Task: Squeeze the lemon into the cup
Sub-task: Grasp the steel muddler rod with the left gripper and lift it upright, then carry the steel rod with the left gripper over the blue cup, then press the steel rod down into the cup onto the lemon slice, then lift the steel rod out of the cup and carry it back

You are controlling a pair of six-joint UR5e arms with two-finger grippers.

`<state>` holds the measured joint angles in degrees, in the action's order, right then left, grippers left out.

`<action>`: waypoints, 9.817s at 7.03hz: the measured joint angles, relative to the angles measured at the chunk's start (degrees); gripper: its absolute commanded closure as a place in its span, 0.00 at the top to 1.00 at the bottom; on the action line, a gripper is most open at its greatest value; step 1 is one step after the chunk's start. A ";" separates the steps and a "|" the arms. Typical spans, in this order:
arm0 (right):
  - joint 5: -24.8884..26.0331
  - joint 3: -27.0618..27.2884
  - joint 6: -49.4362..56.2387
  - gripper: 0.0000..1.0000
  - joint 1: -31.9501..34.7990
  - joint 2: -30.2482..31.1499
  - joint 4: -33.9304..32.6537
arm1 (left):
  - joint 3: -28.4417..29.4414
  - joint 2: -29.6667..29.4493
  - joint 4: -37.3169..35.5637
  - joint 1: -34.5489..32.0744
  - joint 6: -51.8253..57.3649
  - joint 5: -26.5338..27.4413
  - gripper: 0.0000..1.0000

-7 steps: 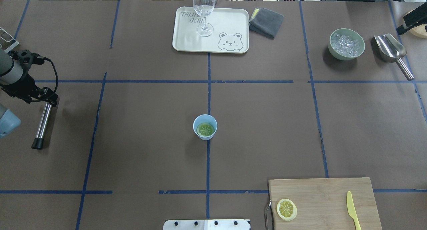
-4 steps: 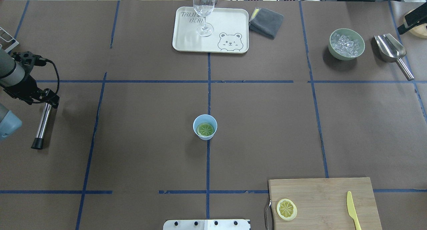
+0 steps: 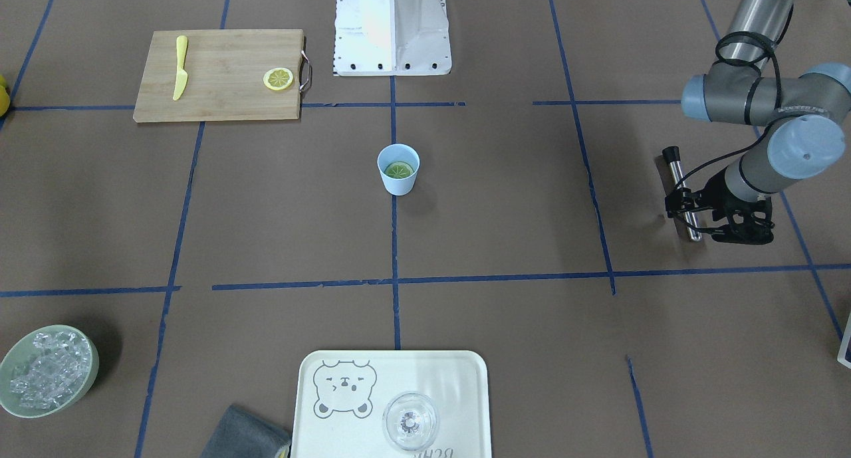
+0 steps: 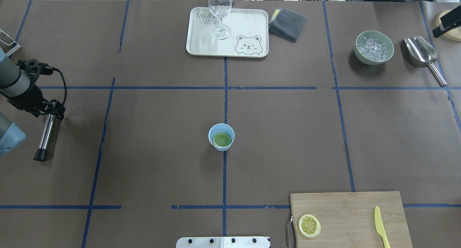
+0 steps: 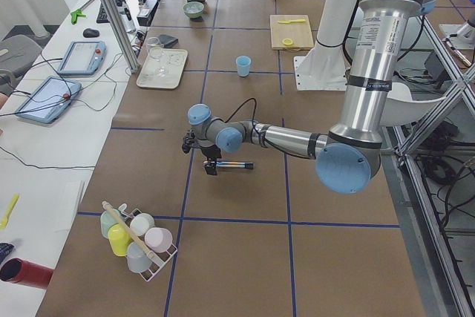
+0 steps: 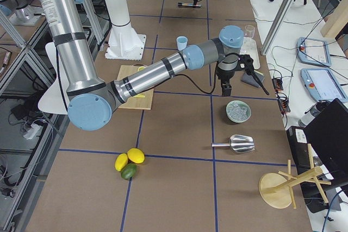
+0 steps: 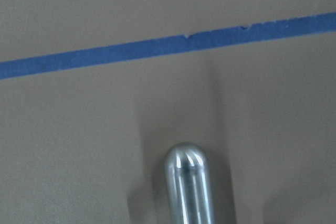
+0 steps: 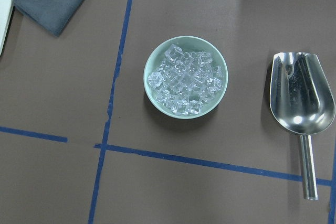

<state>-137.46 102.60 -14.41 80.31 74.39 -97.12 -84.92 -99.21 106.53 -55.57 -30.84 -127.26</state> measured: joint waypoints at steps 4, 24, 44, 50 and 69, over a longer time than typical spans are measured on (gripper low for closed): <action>-0.13 0.20 -0.02 1.00 0.06 0.04 0.00 | -1.11 0.35 -0.10 -0.15 -0.02 0.01 0.00; -3.07 2.00 -0.94 1.00 0.42 4.26 -0.36 | -32.19 -15.28 16.45 41.33 -38.71 91.60 0.00; 1.42 2.18 -1.05 1.00 0.99 6.03 -0.09 | -6.94 -25.44 42.09 51.26 -10.02 103.40 0.00; 1.48 2.20 -0.86 1.00 1.27 5.97 -0.09 | -3.57 -26.00 42.09 51.34 -12.35 101.61 0.00; 2.03 2.84 -1.08 1.00 1.78 5.42 0.09 | -27.35 -8.61 42.87 27.32 0.11 52.59 0.00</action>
<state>-135.44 105.44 -15.49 82.09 79.81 -97.03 -112.28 -107.81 149.40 -28.25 -30.73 -74.67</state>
